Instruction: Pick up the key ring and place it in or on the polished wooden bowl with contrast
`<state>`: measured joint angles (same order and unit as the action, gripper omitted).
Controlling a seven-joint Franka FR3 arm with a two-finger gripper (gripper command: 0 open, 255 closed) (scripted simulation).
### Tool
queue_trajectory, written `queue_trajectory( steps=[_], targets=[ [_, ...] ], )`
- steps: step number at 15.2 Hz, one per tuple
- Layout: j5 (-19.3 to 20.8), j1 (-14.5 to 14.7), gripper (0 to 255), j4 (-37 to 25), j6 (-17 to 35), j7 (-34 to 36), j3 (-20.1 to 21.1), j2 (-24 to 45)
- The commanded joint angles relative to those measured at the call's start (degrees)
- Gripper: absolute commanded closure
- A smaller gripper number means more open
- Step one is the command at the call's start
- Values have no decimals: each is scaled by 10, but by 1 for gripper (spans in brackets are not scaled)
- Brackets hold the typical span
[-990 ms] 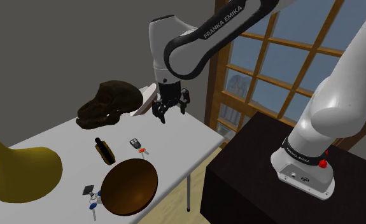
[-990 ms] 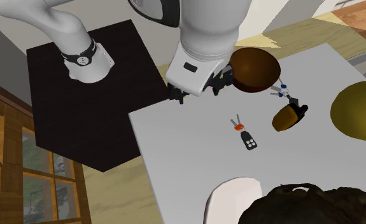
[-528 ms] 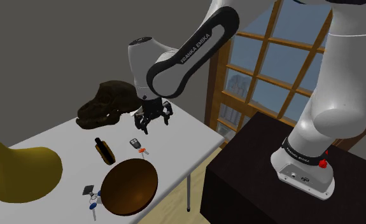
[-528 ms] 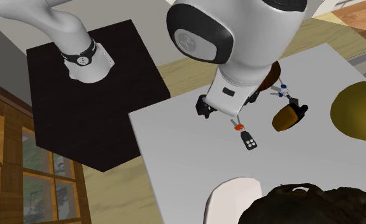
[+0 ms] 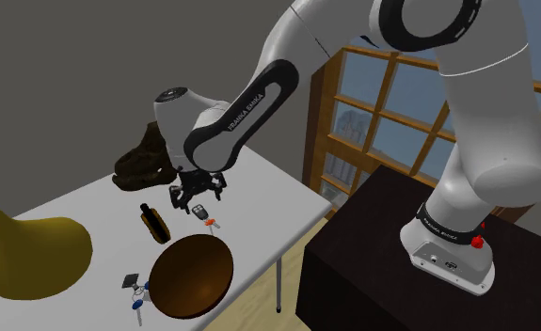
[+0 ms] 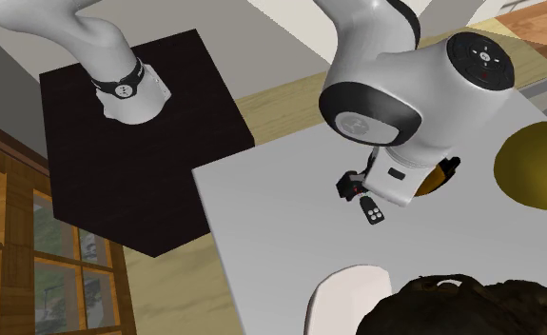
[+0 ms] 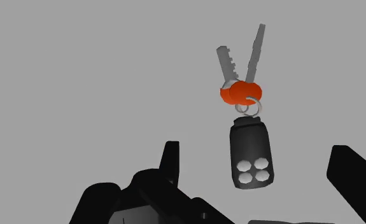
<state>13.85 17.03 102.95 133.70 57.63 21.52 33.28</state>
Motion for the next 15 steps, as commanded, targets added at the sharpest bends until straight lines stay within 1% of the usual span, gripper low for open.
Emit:
queue_trajectory(
  steps=[1, 8, 15],
  targets=[
    [9, 12, 0, -23, 2, 10, -7, 23],
    [25, 22, 0, -27, 38, 19, -20, 65],
    [25, 22, 0, -27, 38, 19, -20, 65]
  ],
)
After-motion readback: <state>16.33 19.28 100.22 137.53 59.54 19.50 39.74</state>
